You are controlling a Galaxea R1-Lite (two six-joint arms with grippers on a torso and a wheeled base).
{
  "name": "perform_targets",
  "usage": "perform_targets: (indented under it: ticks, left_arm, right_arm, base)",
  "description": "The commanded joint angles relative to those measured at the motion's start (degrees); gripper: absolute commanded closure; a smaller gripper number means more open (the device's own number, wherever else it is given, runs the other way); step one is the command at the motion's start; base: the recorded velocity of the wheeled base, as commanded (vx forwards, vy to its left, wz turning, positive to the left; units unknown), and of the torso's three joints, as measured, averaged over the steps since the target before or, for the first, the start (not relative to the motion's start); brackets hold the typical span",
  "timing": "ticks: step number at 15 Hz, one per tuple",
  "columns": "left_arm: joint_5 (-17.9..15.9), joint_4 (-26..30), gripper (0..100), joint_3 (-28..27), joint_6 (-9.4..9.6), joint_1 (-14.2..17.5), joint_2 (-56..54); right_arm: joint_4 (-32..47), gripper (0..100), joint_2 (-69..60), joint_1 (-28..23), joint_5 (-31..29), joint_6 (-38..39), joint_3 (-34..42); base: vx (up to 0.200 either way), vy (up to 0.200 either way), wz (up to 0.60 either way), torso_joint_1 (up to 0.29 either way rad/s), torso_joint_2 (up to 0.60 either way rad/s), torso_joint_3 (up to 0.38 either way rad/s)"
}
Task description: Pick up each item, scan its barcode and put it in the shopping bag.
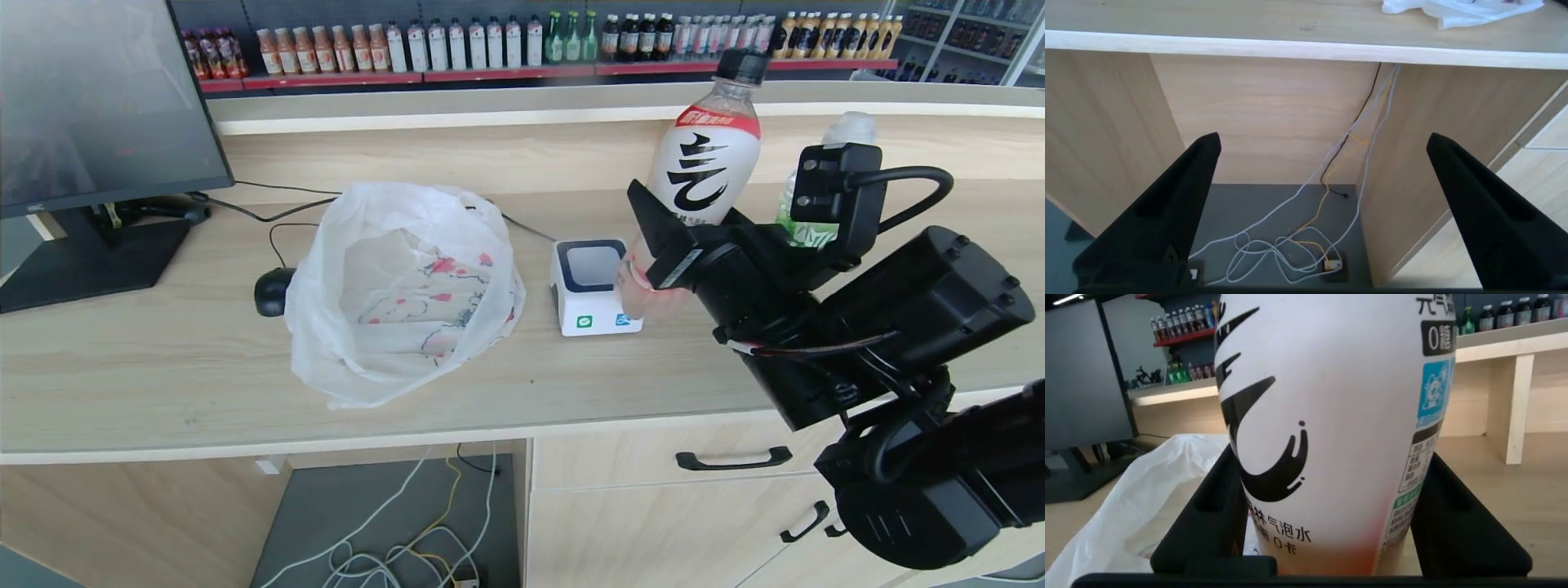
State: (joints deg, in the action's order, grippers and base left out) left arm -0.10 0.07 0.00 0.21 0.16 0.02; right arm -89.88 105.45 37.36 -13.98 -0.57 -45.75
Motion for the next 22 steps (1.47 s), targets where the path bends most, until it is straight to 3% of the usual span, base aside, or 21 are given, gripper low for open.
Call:
perform_targets:
  ticks: [1,16,20,22]
  left_arm:
    - [0.01,0.01,0,0.0,0.06,0.02,-0.02]
    - [0.01,0.01,0,0.0,0.06,0.02,-0.02]
    - [0.01,0.01,0,0.0,0.06,0.02,-0.02]
    - [0.01,0.01,0,0.0,0.06,0.02,-0.02]
  right_arm:
    - [-0.12,100,-0.51,0.08,0.01,-0.13,0.49]
    - [-0.12,100,1.69,0.69,1.59,0.4,0.84]
    - [1.9,100,2.13,-0.1,2.56,6.73,-2.68]
    - [3.13,100,2.31,-2.91,2.73,12.09,-5.66]
  base:
    - [0.0,0.0,0.0,0.0,0.0,0.0]
    - [0.0,0.0,0.0,0.0,0.0,0.0]
    - [0.0,0.0,0.0,0.0,0.0,0.0]
    - [0.0,0.0,0.0,0.0,0.0,0.0]
